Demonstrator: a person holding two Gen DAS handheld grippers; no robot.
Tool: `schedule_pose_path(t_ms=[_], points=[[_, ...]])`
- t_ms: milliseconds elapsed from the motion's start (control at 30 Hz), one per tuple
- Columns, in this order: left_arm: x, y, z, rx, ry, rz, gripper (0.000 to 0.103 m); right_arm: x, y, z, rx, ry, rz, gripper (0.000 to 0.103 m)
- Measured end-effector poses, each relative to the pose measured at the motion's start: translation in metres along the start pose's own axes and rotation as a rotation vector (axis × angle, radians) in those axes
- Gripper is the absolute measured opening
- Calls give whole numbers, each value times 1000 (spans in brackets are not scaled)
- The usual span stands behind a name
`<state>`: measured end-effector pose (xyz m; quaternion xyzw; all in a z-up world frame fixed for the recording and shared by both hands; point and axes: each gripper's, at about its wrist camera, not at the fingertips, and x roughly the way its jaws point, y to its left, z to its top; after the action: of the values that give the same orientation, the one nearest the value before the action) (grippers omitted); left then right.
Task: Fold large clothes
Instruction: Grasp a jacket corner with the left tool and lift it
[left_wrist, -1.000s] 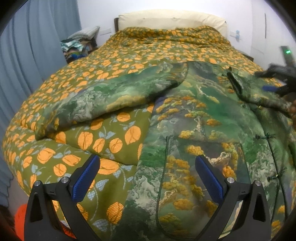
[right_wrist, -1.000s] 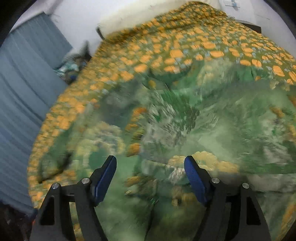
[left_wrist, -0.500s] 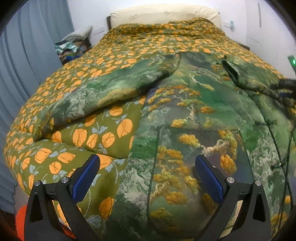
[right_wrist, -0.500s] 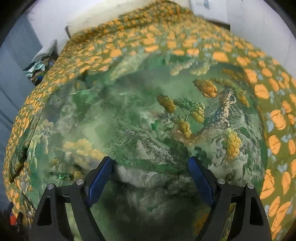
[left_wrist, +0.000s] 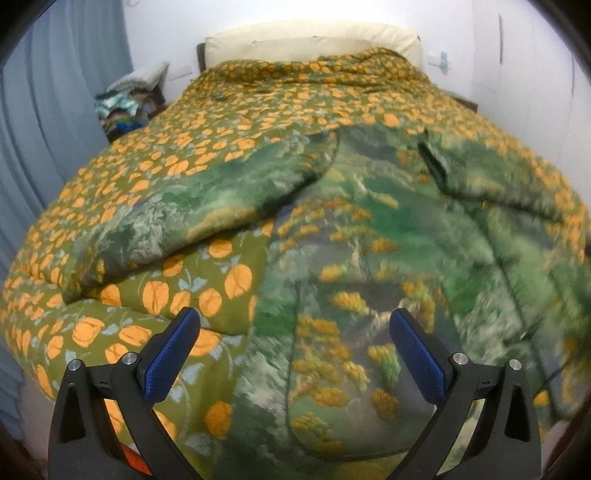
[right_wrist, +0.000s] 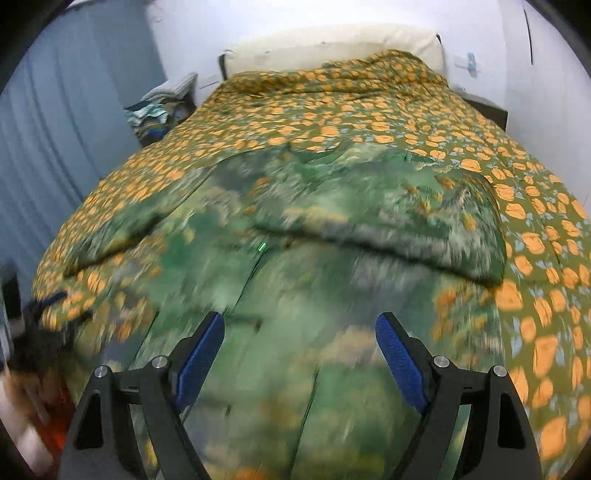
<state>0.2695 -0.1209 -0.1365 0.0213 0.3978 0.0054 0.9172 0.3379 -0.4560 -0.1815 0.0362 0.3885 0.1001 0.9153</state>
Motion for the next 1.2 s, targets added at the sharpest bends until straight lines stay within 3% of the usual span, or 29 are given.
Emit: schedule_pose_path(t_ms=[100, 233, 400, 633, 700, 867, 933, 1033, 1133, 1200], points=[[-3, 43, 28, -124, -6, -68, 102, -18, 9, -26, 6, -12, 4, 83], [25, 116, 47, -320, 45, -77, 102, -28, 17, -45, -17, -6, -6, 83], [75, 211, 26, -652, 122, -76, 102, -31, 19, -46, -43, -21, -27, 83], [110, 299, -12, -1049, 96, -31, 101, -31, 28, -44, -77, -25, -26, 83], [114, 311, -16, -1105, 78, -18, 90, -28, 31, -46, -77, -13, -23, 83], [115, 315, -11, -1094, 43, 43, 19, -22, 41, -50, -102, 2, -8, 83], [104, 311, -5, -1056, 12, 60, 14, -21, 43, -51, -108, 3, -2, 83], [78, 289, 36, -907, -52, 114, 12, -24, 43, -51, -100, -14, 7, 83], [45, 240, 104, -656, -150, 141, 11, -29, 39, -50, -82, -44, 13, 83], [18, 191, 155, -475, -238, 122, 11, -31, 34, -50, -62, -66, 18, 83]])
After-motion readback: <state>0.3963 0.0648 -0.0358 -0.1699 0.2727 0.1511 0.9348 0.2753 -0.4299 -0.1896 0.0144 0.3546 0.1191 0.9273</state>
